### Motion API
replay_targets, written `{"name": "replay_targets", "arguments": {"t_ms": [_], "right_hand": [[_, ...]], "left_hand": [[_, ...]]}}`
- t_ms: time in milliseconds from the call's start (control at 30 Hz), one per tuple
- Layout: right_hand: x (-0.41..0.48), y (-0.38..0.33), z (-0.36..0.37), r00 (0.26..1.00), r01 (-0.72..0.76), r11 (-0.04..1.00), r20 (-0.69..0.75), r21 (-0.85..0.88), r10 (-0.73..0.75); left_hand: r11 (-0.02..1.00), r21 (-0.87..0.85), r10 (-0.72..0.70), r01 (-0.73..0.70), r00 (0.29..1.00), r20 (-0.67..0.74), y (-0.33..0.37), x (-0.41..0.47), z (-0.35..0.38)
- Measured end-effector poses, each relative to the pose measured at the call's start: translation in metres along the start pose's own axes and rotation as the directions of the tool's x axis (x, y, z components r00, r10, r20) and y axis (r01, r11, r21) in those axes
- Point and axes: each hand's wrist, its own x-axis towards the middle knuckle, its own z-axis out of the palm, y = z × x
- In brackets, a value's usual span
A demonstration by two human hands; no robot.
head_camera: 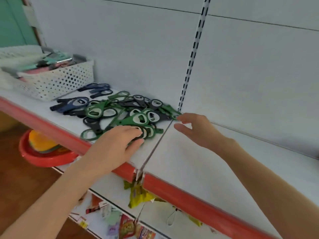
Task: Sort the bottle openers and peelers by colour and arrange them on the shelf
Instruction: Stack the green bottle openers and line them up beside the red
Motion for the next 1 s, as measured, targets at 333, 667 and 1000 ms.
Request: {"name": "replay_targets", "arguments": {"t_ms": [333,667,1000], "right_hand": [[0.086,-0.058,0.067,0.972,-0.231,0.964,0.011,-0.130,0.234],[0.075,-0.038,0.032,0.897,-0.314,0.857,-0.167,0.409,0.409],[0.071,-0.076,0.014,0.995,-0.096,0.882,0.059,0.462,0.078]], "left_hand": [[0.997,-0.079,0.019,-0.022,0.999,-0.048,-0.086,-0.016,-0.027],[0.962,-0.273,-0.059,-0.005,0.973,-0.225,-0.094,0.003,-0.029],[0.544,-0.803,-0.212,0.245,0.966,0.151,-0.048,0.037,-0.035]]}}
